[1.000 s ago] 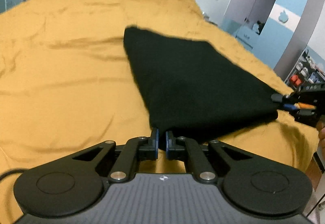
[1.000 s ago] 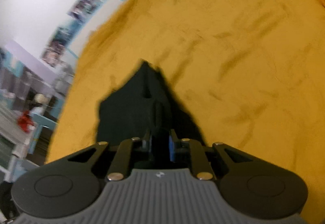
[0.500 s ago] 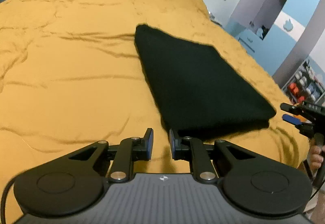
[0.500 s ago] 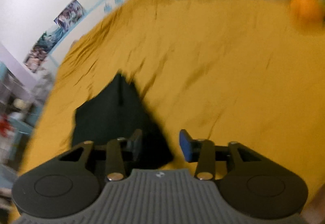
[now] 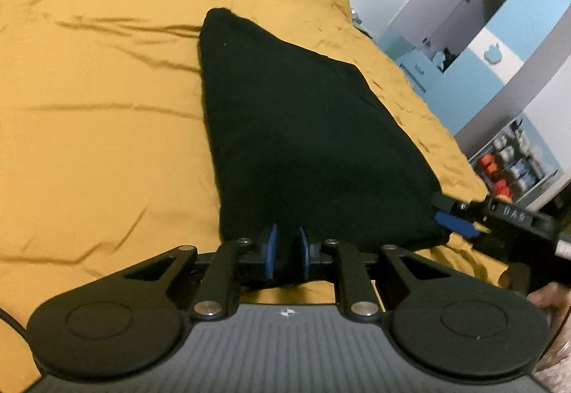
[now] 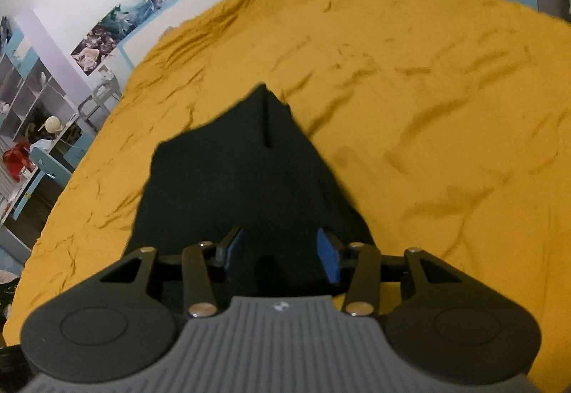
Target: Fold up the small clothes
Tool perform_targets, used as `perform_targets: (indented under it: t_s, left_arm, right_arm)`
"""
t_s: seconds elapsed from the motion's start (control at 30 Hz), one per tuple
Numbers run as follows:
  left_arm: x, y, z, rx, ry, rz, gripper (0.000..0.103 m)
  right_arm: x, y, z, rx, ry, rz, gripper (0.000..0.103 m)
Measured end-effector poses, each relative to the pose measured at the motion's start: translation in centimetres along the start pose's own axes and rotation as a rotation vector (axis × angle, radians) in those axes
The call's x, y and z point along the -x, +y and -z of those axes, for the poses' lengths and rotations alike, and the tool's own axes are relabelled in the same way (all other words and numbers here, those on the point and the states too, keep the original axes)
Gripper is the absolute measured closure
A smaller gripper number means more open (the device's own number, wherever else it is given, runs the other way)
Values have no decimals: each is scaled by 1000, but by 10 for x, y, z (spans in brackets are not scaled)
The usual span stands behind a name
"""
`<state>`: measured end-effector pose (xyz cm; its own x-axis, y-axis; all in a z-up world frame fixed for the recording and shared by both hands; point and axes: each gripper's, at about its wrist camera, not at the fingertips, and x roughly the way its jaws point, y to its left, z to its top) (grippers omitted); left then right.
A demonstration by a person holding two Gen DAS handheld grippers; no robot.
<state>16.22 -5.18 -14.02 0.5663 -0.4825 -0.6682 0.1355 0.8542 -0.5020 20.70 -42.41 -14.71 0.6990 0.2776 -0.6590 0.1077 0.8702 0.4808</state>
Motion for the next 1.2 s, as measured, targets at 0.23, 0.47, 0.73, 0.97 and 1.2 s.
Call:
perform_targets:
  t_s: [0.23, 0.47, 0.73, 0.97, 1.2]
  left_arm:
    - [0, 9, -2, 12, 0, 19, 83]
    - [9, -4, -14, -1, 8, 16, 78]
    - [7, -26, -26, -68, -29, 74, 66]
    - [-23, -10, -6, -58, 31, 65, 64]
    - [-25, -1, -8, -43, 38, 101, 64]
  right_arm:
    - [-4, 2, -2, -17, -15, 18, 65]
    - [0, 5, -1, -8, -11, 23, 63]
    - [5, 28, -58, 91, -135, -39, 40]
    - [-112, 44, -151, 271, -110, -110, 32]
    - [-214, 46, -170, 242, 91, -66, 76]
